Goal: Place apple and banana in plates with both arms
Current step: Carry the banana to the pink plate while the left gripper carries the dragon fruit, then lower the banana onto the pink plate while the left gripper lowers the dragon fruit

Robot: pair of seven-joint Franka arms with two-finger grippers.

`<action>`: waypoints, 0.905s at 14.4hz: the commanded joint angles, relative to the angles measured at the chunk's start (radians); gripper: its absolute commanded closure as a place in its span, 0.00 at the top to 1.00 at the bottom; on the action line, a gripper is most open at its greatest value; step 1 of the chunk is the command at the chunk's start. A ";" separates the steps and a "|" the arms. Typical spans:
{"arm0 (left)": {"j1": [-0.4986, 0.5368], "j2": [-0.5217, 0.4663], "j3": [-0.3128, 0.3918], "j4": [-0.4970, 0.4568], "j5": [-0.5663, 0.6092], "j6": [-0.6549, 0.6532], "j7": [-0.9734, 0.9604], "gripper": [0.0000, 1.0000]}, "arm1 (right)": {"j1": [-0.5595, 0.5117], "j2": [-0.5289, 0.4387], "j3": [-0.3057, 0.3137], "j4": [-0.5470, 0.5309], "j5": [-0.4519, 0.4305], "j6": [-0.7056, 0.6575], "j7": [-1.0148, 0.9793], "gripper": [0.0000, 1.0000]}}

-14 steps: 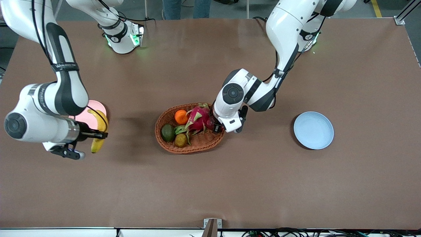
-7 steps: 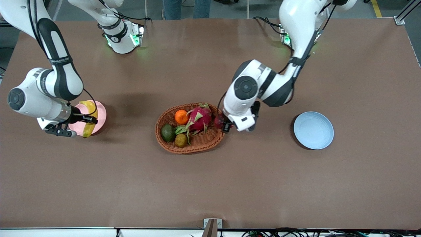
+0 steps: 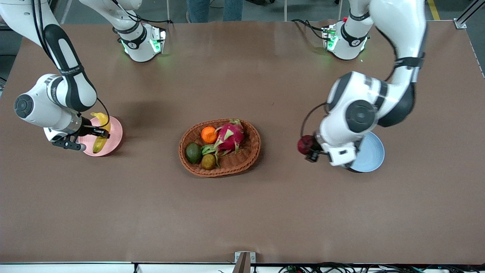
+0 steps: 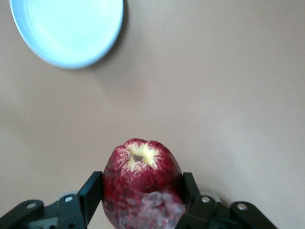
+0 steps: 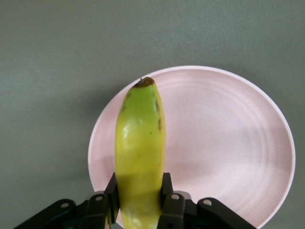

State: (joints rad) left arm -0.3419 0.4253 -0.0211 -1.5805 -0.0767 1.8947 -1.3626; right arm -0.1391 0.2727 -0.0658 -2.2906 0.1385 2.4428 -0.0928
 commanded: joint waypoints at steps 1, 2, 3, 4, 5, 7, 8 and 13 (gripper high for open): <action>0.105 -0.103 -0.013 -0.166 0.037 0.035 0.149 0.18 | -0.022 0.009 0.018 -0.021 -0.005 0.028 -0.010 0.01; 0.142 -0.114 -0.013 -0.208 0.049 0.064 0.196 0.18 | -0.022 0.016 0.018 -0.020 -0.005 0.028 -0.010 0.02; 0.185 -0.128 -0.013 -0.264 0.060 0.116 0.250 0.18 | -0.022 0.028 0.018 -0.018 -0.005 0.028 -0.010 0.04; 0.219 -0.143 -0.014 -0.323 0.066 0.166 0.301 0.18 | -0.022 0.036 0.018 -0.015 -0.005 0.028 -0.010 0.06; 0.248 -0.149 -0.014 -0.379 0.072 0.222 0.348 0.18 | -0.022 0.045 0.018 -0.010 -0.007 0.028 -0.011 0.07; 0.305 -0.146 -0.016 -0.444 0.074 0.306 0.408 0.18 | -0.023 0.060 0.018 0.000 -0.007 0.030 -0.011 0.10; 0.319 -0.142 -0.016 -0.473 0.072 0.342 0.434 0.18 | -0.025 0.066 0.018 0.008 -0.007 0.029 -0.011 0.16; 0.359 -0.093 -0.017 -0.515 0.072 0.420 0.473 0.21 | -0.019 0.071 0.018 0.051 -0.007 0.007 -0.008 1.00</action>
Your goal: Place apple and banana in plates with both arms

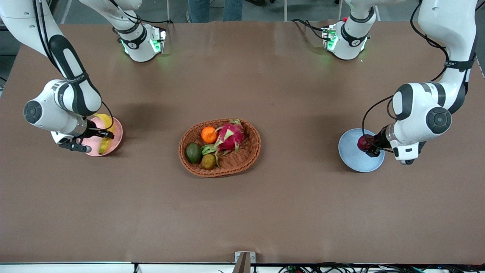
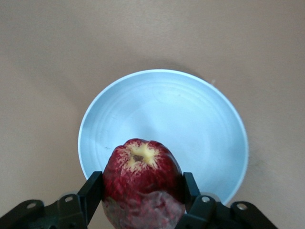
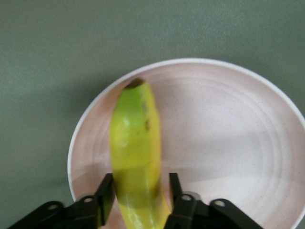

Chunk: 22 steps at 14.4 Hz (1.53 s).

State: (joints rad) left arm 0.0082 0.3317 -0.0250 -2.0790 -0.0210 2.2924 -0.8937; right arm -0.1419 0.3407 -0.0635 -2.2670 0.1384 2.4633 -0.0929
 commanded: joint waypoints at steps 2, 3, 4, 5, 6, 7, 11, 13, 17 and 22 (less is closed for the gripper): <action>0.010 0.019 -0.013 -0.016 0.016 0.041 0.004 0.22 | -0.013 0.000 0.016 0.081 -0.007 -0.080 -0.005 1.00; 0.010 0.029 -0.013 -0.016 0.016 0.051 0.004 0.23 | -0.012 -0.002 0.016 0.128 -0.007 -0.152 -0.005 1.00; 0.010 0.039 -0.013 -0.016 0.016 0.062 0.004 0.23 | -0.010 -0.005 0.016 0.199 -0.013 -0.241 -0.005 1.00; 0.009 0.049 -0.013 -0.016 0.016 0.068 0.002 0.24 | -0.010 -0.006 0.016 0.275 -0.038 -0.332 -0.004 1.00; 0.009 0.055 -0.013 -0.016 0.016 0.077 0.004 0.27 | -0.007 -0.008 0.018 0.358 -0.072 -0.424 0.001 1.00; 0.009 0.058 -0.013 -0.016 0.016 0.081 0.002 0.31 | 0.004 -0.008 0.021 0.442 -0.089 -0.519 0.013 1.00; 0.009 0.044 -0.013 -0.016 0.016 0.079 0.002 0.77 | 0.085 -0.023 0.019 0.630 -0.106 -0.725 0.159 1.00; 0.007 0.015 -0.013 -0.013 0.016 0.070 -0.007 1.00 | 0.103 -0.029 0.024 0.749 -0.129 -0.847 0.168 1.00; 0.006 -0.042 -0.018 0.014 0.016 0.055 -0.013 1.00 | 0.100 -0.022 0.024 0.903 -0.123 -0.994 0.159 1.00; 0.001 -0.074 -0.038 0.176 0.018 -0.185 0.152 1.00 | 0.099 -0.020 0.024 0.945 -0.123 -0.983 0.159 1.00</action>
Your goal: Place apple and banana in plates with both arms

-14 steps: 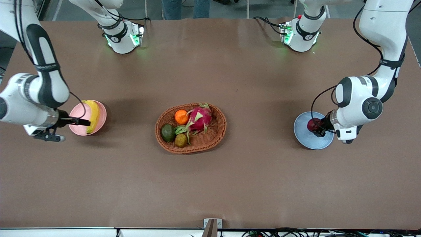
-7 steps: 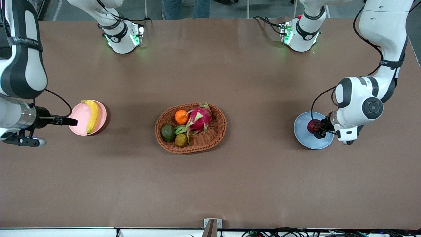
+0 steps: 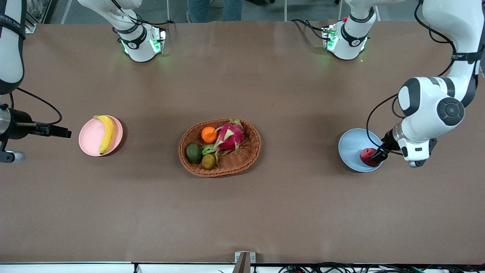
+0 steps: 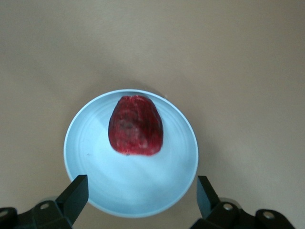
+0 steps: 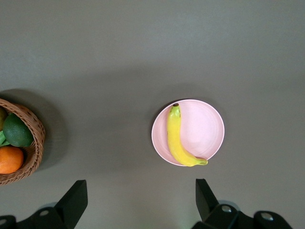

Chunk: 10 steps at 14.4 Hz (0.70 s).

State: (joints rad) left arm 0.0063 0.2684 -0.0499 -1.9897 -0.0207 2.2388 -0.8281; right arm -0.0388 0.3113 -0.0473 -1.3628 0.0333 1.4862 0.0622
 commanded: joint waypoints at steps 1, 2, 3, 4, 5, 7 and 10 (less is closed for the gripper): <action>0.004 -0.024 -0.013 0.129 0.018 -0.210 0.165 1.00 | -0.006 0.009 0.007 0.060 -0.019 -0.011 0.002 1.00; 0.006 -0.049 -0.013 0.165 0.016 -0.285 0.264 1.00 | -0.003 0.009 0.007 0.076 -0.019 -0.012 0.001 1.00; 0.011 -0.081 -0.012 0.190 0.016 -0.336 0.350 1.00 | 0.000 0.009 0.007 0.077 -0.021 -0.008 0.002 1.00; 0.011 -0.115 -0.005 0.207 0.016 -0.369 0.441 1.00 | 0.003 0.009 0.009 0.077 -0.023 -0.007 0.011 1.00; 0.014 -0.151 -0.002 0.215 0.016 -0.390 0.508 1.00 | 0.002 0.011 0.007 0.079 -0.012 -0.007 0.014 1.00; 0.033 -0.207 -0.005 0.218 0.016 -0.410 0.572 1.00 | 0.002 0.009 0.010 0.079 -0.006 -0.018 0.004 1.00; 0.037 -0.241 -0.005 0.279 0.016 -0.485 0.636 1.00 | 0.036 -0.003 0.007 0.073 -0.019 -0.024 0.010 1.00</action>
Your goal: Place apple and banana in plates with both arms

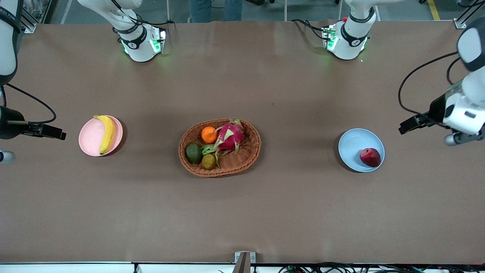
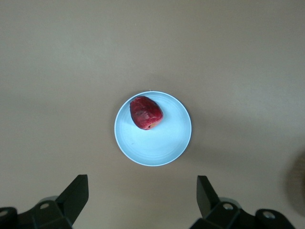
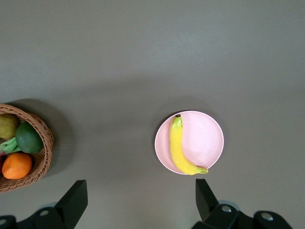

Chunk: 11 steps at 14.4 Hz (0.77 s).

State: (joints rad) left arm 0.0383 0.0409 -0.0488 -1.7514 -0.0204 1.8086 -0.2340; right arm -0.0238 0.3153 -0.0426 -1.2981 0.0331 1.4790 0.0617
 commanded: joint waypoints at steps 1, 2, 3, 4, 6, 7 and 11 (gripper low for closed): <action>0.003 -0.012 -0.006 0.087 0.016 -0.104 0.060 1.00 | 0.024 -0.013 0.003 0.008 -0.021 -0.064 0.012 1.00; 0.003 -0.010 -0.009 0.130 0.016 -0.141 0.082 1.00 | 0.022 -0.019 0.003 0.008 -0.021 -0.100 0.013 1.00; -0.001 -0.009 -0.011 0.154 0.016 -0.152 0.093 1.00 | 0.022 -0.024 0.003 0.007 -0.021 -0.114 0.014 1.00; -0.003 -0.009 -0.014 0.170 0.017 -0.153 0.094 1.00 | 0.021 -0.038 0.001 0.003 -0.021 -0.121 0.014 1.00; -0.003 -0.009 -0.014 0.208 0.017 -0.153 0.114 1.00 | 0.015 -0.076 0.000 -0.029 -0.021 -0.120 0.014 1.00; -0.002 -0.006 -0.014 0.223 0.019 -0.153 0.134 1.00 | 0.009 -0.094 -0.002 -0.047 -0.021 -0.120 0.014 1.00; 0.002 0.005 -0.013 0.276 0.007 -0.156 0.186 1.00 | 0.002 -0.194 -0.002 -0.147 -0.019 -0.091 0.014 1.00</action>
State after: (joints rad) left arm 0.0368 0.0244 -0.0586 -1.5286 -0.0204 1.6819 -0.0710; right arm -0.0148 0.2122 -0.0533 -1.3359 0.0312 1.3535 0.0653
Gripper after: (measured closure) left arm 0.000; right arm 0.000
